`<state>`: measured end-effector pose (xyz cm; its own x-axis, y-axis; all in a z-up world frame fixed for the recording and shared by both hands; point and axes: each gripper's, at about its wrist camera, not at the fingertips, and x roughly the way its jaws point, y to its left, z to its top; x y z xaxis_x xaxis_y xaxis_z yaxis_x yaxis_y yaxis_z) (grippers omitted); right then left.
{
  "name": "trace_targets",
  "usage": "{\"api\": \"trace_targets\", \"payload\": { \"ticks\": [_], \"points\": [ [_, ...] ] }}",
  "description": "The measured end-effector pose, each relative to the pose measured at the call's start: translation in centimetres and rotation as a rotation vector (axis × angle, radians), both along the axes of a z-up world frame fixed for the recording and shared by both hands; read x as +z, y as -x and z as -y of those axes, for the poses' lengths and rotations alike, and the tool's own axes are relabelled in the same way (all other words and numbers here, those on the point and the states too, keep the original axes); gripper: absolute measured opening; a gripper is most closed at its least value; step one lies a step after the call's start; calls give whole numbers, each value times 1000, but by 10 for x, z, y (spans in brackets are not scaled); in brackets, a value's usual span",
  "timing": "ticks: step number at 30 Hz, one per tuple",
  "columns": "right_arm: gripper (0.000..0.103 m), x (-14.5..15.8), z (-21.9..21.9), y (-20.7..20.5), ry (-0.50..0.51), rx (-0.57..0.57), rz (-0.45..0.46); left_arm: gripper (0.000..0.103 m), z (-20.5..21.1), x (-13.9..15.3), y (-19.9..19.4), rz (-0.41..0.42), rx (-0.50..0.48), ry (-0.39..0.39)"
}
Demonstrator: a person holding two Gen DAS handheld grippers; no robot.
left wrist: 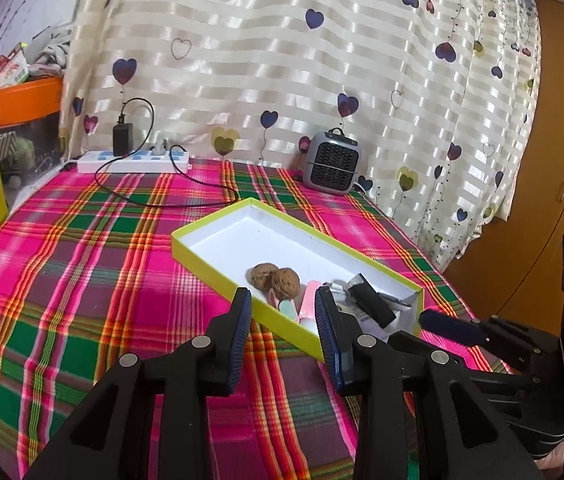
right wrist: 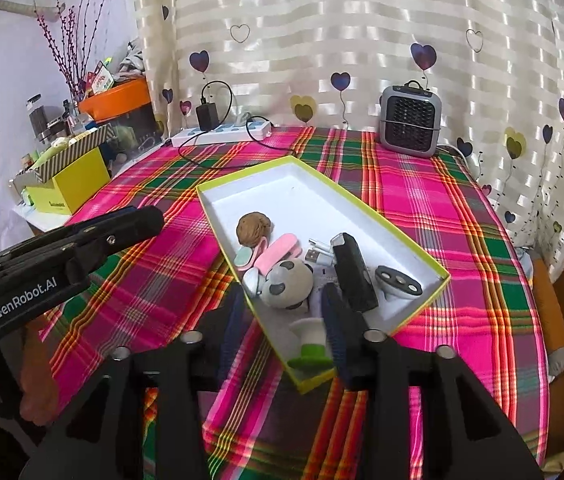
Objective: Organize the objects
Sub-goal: 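Withdraw both tools from the tray and hover above it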
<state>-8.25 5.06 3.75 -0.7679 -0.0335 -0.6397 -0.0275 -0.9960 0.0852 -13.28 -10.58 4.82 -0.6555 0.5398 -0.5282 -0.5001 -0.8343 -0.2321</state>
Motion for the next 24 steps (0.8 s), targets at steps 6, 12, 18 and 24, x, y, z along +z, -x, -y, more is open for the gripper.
{"api": "trace_targets", "payload": {
  "ticks": [6,12,18,24],
  "points": [
    [53,1,7,-12,-8,15,2,31,0,-5,-9,25,-2,42],
    [53,0,7,-15,-20,22,6,31,-7,-14,-7,46,-7,91],
    [53,-2,0,-13,-11,6,8,31,-12,-21,-2,66,-18,103],
    [53,-9,-12,-8,4,-14,23,31,-21,-27,11,89,-22,115]
  ]
}}
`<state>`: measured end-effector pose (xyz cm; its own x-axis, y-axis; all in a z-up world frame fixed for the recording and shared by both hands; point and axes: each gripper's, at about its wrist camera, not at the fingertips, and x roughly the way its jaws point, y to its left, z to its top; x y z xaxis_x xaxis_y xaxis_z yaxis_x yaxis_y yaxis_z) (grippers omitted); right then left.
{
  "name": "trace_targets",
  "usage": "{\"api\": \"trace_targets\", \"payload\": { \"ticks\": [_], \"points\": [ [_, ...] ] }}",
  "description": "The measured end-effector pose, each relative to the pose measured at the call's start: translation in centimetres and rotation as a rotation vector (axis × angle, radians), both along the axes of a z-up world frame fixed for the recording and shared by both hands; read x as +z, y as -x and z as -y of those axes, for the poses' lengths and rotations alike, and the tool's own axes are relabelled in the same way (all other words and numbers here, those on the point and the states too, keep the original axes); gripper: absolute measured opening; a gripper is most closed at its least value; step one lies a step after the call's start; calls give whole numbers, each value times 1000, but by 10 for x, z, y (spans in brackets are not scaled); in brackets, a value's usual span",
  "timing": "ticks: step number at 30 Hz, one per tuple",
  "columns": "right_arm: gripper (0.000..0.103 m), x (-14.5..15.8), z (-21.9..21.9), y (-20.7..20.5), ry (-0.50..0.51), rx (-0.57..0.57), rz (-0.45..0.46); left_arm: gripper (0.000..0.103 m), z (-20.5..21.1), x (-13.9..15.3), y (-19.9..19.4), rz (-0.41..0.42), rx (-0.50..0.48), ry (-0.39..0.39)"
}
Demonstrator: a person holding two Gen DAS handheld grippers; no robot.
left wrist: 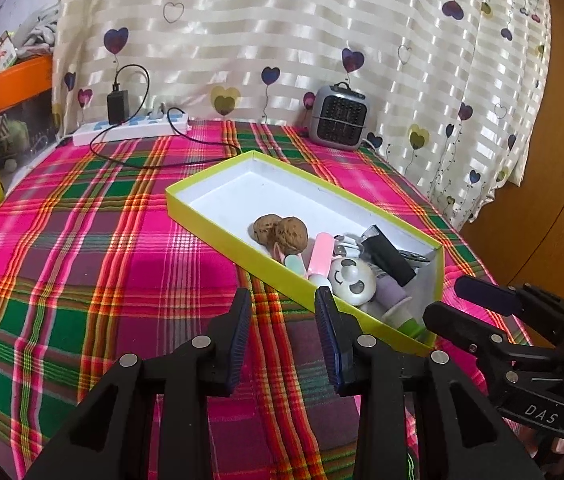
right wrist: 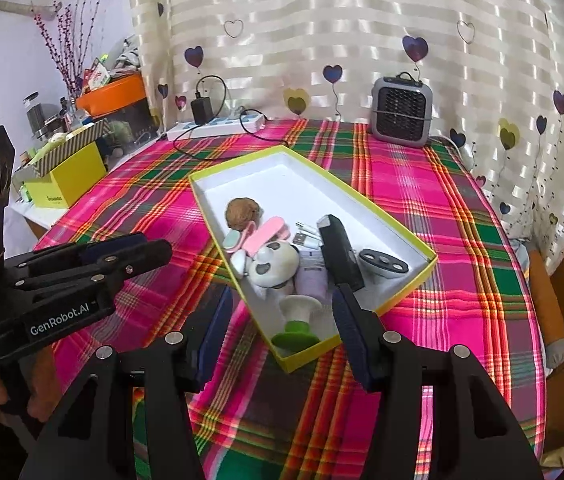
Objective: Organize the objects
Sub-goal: 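Withdraw both tools from the tray and hover above it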
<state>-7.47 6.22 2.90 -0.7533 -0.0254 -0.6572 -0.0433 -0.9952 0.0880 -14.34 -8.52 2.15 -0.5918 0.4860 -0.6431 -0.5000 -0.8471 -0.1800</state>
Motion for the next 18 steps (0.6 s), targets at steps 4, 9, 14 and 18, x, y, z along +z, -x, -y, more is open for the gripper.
{"api": "trace_targets", "payload": {
  "ticks": [4,9,14,18],
  "points": [
    [53,-3,-9,6,10,-16,10,31,-10,2,9,-7,-23,26],
    [53,-5,-20,15,23,-27,12,31,-23,0,31,19,-37,52],
    [53,-8,-32,22,46,-36,11,31,-38,-7,58,28,-11,110],
    [53,-9,-40,29,61,-37,12,31,-50,-10,70,55,-49,93]
  ]
}}
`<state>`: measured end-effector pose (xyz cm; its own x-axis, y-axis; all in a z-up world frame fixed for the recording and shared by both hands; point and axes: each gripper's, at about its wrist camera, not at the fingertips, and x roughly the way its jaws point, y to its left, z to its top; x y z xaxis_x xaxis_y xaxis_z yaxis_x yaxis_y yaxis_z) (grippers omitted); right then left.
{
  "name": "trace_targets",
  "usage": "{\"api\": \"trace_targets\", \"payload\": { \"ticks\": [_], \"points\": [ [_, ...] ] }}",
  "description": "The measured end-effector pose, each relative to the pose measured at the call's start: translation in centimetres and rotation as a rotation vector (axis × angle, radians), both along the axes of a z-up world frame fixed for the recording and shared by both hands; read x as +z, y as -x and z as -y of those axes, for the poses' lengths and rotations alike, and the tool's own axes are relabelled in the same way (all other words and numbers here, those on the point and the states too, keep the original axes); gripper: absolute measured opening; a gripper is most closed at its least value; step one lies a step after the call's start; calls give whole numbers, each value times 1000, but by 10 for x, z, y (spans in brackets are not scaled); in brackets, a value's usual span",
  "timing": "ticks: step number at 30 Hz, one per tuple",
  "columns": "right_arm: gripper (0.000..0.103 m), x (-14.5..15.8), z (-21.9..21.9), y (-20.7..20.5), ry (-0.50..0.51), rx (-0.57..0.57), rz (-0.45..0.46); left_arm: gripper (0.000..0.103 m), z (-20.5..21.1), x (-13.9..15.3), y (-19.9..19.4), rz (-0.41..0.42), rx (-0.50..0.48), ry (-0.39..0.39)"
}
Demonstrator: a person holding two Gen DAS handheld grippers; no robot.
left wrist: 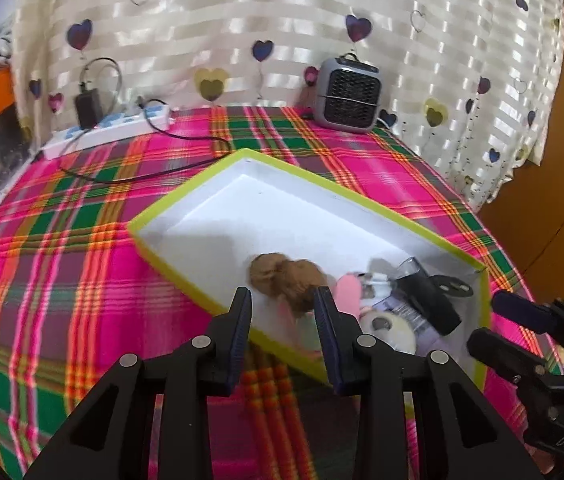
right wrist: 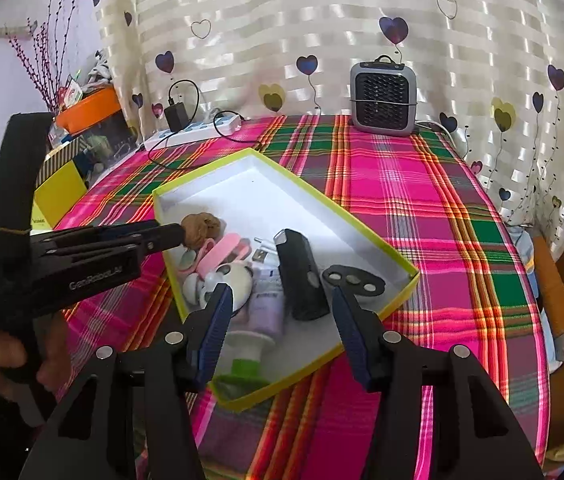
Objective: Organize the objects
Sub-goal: 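Withdraw both tools from the tray and hover above it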
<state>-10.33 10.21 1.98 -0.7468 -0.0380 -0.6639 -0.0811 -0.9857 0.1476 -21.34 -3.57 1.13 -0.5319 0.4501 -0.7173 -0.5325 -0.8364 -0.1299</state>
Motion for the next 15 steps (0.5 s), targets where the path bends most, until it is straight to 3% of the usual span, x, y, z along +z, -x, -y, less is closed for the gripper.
{"api": "trace_targets", "payload": {
  "ticks": [5,15],
  "points": [
    [53,-5,-9,8,18,-2,10,23,-15,-7,6,35,-46,-11],
    [53,-13,-12,21,15,31,39,22,-33,-8,6,83,-116,-57]
  ]
}}
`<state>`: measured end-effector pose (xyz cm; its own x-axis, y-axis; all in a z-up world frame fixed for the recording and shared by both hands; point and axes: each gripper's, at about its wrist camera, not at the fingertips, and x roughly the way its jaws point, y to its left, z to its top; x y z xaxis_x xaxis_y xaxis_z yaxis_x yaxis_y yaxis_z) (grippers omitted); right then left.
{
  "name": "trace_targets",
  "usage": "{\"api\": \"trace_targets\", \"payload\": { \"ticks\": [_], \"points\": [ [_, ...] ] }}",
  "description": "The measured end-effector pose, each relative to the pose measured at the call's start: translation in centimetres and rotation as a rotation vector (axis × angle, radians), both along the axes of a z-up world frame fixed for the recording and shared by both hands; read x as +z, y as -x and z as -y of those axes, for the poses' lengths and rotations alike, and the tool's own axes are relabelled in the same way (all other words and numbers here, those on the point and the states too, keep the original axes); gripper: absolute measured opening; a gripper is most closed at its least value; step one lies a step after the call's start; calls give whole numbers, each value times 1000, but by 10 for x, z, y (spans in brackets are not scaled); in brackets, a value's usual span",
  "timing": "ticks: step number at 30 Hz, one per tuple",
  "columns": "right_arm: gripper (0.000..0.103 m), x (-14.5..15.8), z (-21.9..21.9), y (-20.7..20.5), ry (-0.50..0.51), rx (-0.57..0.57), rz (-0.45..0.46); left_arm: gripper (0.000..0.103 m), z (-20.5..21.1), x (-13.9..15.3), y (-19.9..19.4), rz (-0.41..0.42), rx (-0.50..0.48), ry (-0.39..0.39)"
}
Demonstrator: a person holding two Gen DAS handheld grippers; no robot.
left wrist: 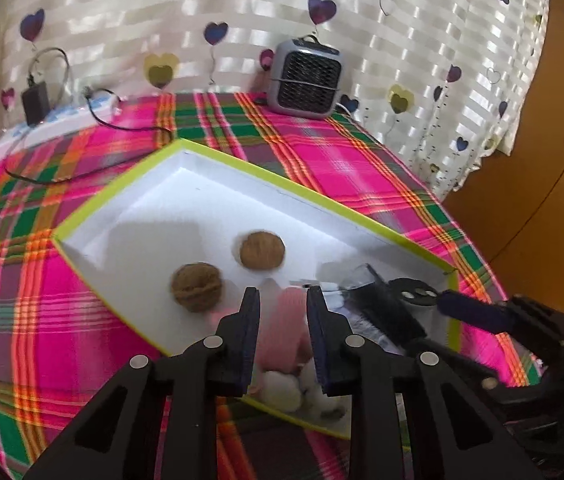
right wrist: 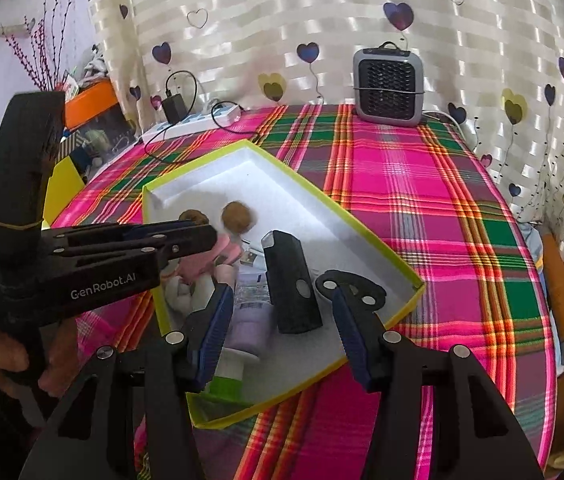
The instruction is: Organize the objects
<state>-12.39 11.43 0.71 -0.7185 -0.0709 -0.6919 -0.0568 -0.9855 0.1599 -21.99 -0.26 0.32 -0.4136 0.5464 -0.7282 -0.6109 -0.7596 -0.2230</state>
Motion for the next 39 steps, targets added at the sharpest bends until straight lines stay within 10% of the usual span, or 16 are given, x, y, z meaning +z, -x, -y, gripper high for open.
{"api": "trace_targets", "payload": {
  "ticks": [39],
  "points": [
    [44,10,32,-35,-50,-1,1,22,65,24,-78,-165,161,24]
  ]
}}
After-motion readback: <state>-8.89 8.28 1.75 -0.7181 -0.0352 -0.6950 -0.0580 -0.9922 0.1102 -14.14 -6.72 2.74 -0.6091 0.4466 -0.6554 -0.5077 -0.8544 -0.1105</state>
